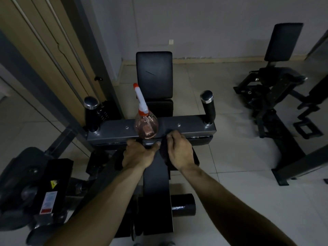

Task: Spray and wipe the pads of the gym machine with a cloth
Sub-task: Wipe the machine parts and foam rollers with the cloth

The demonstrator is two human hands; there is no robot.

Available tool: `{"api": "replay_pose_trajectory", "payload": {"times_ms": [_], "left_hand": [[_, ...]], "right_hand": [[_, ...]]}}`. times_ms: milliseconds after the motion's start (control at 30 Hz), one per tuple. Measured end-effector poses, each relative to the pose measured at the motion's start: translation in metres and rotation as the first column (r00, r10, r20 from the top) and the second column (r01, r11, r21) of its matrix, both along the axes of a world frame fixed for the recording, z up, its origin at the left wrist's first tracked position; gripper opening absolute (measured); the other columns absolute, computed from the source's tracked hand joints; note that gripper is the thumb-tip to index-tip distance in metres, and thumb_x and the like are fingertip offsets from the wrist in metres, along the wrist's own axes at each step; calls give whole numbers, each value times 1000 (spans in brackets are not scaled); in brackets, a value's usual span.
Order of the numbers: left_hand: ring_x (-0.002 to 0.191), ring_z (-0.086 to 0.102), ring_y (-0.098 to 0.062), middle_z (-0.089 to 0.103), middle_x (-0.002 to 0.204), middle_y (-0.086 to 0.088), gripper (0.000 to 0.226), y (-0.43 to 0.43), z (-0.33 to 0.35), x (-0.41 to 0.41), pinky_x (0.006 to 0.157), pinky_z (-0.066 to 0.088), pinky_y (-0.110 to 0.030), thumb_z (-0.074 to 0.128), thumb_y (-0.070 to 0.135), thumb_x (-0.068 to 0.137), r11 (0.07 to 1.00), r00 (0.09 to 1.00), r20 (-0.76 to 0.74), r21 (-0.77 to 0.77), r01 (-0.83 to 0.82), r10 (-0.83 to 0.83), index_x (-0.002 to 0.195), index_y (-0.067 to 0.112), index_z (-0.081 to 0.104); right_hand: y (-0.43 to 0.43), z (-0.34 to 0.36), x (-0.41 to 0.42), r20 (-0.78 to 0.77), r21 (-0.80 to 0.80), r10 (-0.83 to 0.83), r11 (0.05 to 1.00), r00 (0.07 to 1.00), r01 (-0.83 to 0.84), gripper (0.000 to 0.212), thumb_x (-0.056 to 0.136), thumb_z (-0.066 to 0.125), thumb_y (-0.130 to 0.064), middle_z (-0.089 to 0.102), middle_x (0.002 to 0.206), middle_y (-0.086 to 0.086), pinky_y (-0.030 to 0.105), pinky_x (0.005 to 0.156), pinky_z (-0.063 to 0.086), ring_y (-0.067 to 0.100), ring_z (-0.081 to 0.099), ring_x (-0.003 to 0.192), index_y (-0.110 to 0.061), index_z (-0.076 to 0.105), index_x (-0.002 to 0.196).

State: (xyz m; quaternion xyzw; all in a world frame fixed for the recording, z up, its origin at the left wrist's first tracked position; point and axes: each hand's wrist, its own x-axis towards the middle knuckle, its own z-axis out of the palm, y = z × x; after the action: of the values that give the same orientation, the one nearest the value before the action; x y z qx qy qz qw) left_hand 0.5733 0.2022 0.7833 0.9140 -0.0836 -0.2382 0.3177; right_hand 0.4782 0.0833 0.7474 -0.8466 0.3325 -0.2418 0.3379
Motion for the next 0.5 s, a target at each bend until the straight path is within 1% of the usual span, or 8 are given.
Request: {"api": "replay_pose_trajectory", "payload": {"times_ms": [100, 133, 200, 267, 300, 400, 467, 500], "left_hand": [[126, 56, -34, 55, 141, -11, 105, 0, 0, -2, 101, 50, -46, 70, 82, 67, 1000, 1000, 8, 26, -8, 8, 136, 13, 34], [127, 55, -34, 54, 141, -11, 105, 0, 0, -2, 103, 49, -47, 70, 83, 66, 1000, 1000, 6, 25, -9, 9, 135, 13, 34], [127, 55, -34, 54, 141, -10, 103, 1, 0, -3, 105, 47, -49, 70, 83, 66, 1000, 1000, 11, 24, -14, 14, 134, 14, 34], [129, 54, -35, 53, 143, -10, 102, 0, 1, -2, 106, 46, -49, 71, 80, 68, 999, 1000, 8, 33, -17, 17, 135, 13, 34], [130, 53, -35, 52, 144, -10, 102, -1, 2, -2, 106, 46, -49, 72, 80, 69, 999, 1000, 5, 42, -16, 16, 136, 13, 34], [128, 54, -35, 53, 142, -11, 102, -1, 1, 1, 106, 46, -49, 71, 82, 67, 999, 1000, 5, 48, -16, 15, 134, 13, 36], [128, 55, -35, 54, 142, -10, 106, 0, -1, 2, 107, 46, -50, 70, 85, 63, 999, 1000, -3, 38, -11, 11, 133, 14, 36], [128, 55, -35, 54, 142, -9, 108, 0, -3, 2, 107, 46, -51, 69, 86, 60, 999, 1000, -3, 32, -12, 12, 133, 15, 37]], "right_hand": [[-20, 17, 14, -86, 346, -14, 937, 996, 43, 28, 105, 48, -25, 74, 99, 17, 44, 84, 54, 38, 68, 96, -8, 70, 97], [-20, 21, 15, -37, 524, -68, 848, 997, 78, 27, 104, 49, -24, 73, 92, 14, 41, 77, 55, 37, 69, 92, -10, 70, 93], [-12, 25, 11, -1, 823, -238, 552, 971, 136, 23, 103, 49, -23, 68, 79, 4, 28, 52, 49, 24, 65, 71, -15, 68, 93], [-2, 24, 4, 6, 936, -362, 330, 932, 122, 23, 105, 47, -21, 64, 75, 4, 20, 39, 39, 15, 57, 59, -15, 68, 98], [4, 21, -1, 29, 950, -400, 297, 916, 100, 24, 106, 48, -21, 66, 78, 5, 20, 38, 39, 15, 57, 60, -14, 69, 101], [19, 8, -24, 132, 915, -411, 401, 902, 49, 19, 108, 53, -23, 75, 90, 5, 27, 52, 55, 18, 69, 75, -16, 70, 106], [25, -7, -47, 174, 855, -348, 518, 921, 34, 12, 105, 58, -18, 75, 103, 5, 43, 79, 63, 24, 73, 96, -19, 69, 111], [24, -13, -55, 184, 854, -377, 519, 908, 43, 12, 103, 62, -17, 73, 108, 5, 52, 89, 61, 26, 71, 103, -21, 66, 113]]}}
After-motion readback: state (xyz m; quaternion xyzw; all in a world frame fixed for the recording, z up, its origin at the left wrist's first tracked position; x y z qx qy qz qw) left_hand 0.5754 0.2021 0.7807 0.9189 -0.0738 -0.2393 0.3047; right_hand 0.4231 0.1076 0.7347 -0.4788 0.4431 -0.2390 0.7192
